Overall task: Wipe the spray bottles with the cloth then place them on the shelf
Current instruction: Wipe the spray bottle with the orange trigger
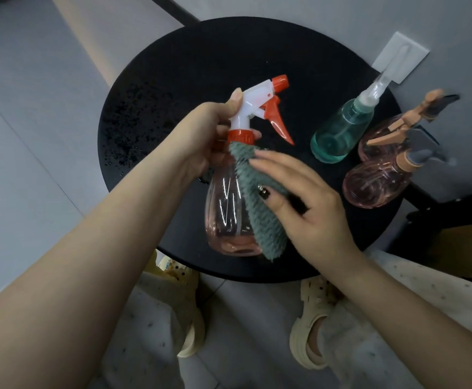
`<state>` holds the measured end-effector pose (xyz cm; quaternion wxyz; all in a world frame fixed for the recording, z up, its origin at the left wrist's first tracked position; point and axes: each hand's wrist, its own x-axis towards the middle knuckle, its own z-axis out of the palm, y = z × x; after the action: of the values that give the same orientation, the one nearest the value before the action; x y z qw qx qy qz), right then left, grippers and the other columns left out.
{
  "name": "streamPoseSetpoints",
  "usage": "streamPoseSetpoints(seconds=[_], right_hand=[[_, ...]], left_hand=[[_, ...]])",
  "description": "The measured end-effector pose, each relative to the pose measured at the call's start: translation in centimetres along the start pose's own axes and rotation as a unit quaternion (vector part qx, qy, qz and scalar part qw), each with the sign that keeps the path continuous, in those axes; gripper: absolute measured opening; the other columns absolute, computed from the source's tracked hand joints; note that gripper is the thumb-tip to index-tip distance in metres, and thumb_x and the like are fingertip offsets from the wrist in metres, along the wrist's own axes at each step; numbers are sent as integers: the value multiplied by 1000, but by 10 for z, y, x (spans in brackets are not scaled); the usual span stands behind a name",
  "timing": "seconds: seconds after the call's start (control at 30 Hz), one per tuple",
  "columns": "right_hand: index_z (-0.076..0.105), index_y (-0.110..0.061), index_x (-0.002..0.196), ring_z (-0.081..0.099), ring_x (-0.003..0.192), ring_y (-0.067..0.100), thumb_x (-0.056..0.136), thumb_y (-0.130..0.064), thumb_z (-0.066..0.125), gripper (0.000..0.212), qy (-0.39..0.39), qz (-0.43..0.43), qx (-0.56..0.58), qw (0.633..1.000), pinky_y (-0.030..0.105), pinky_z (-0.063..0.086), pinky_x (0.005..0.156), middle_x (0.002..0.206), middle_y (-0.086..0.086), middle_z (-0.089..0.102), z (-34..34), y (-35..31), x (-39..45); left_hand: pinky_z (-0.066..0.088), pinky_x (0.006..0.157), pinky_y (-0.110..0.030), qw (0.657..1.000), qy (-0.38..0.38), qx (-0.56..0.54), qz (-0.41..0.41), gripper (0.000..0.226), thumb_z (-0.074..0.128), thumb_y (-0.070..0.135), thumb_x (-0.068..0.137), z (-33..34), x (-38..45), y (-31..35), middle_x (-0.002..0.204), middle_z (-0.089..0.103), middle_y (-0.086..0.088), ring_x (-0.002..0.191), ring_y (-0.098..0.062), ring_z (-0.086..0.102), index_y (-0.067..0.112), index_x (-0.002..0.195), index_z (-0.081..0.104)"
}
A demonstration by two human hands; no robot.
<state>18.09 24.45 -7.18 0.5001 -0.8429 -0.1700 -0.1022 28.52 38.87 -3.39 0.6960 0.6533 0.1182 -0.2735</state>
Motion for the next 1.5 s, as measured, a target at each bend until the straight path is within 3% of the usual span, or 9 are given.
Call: streamPoseSetpoints(seconds=[0.17,0.33,0.43,0.6,0.73,0.87,1.07,1.27,1.5], right_hand=[[50,-36,121,53,120,3,98,-13,46,34,10,228,200,953,25,41,104,126,-11,58,5,2,3],[67,-22,103,66,98,8,87,-35,46,30,-11,426,408,807,25,49,88,101,-3,72,9,-3,-1],[58,-18,122,63,109,17,79,-56,49,58,-43,462,489,738,30,51,90,117,4,67,7,-4,-2],[64,-15,114,66,103,21,49,-48,88,77,-38,421,514,746,30,55,80,114,10,68,7,4,-1],[60,-16,118,67,98,19,72,-29,71,49,1,392,462,796,27,55,77,108,6,70,6,6,0],[55,-25,121,66,102,10,72,-24,77,54,28,333,371,867,20,53,80,110,-1,69,8,4,0],[29,-21,144,33,130,-6,88,-42,54,65,-15,81,24,996,9,30,103,140,-5,36,4,2,3],[41,-11,139,29,139,32,99,-29,41,44,-107,-170,-188,961,38,30,114,143,12,41,-4,-5,3],[62,-16,123,43,128,31,93,-17,54,30,-185,-303,-286,890,48,37,105,129,3,59,1,-3,-3]], left_hand=[[53,60,-25,999,38,-31,10,20,49,40,94,-5,0,0,63,70,0,67,-12,63,24,89,61],[52,82,-35,995,48,-88,18,23,50,39,94,-9,1,3,65,70,-2,72,-16,63,18,99,60],[55,74,-32,997,49,-58,18,29,52,45,92,-7,4,0,67,71,0,66,-13,66,18,97,62],[55,65,-28,999,-16,17,44,26,64,33,86,-7,2,3,80,72,3,74,-12,69,14,104,62],[51,55,-23,986,10,136,91,29,69,29,81,-6,-3,-1,81,64,5,61,-5,63,24,109,63],[57,58,-32,967,111,165,161,15,67,37,82,-1,-3,-2,71,66,5,60,-7,66,31,96,68],[54,69,-39,956,154,156,197,14,68,42,82,2,-4,-2,68,62,5,64,-10,62,29,75,66],[53,76,-35,959,156,154,180,31,68,38,83,-2,-3,0,73,71,-7,71,-21,67,9,74,68],[54,85,-43,949,120,234,174,48,67,45,81,1,-2,-7,83,72,-15,82,-27,69,-2,88,71]])
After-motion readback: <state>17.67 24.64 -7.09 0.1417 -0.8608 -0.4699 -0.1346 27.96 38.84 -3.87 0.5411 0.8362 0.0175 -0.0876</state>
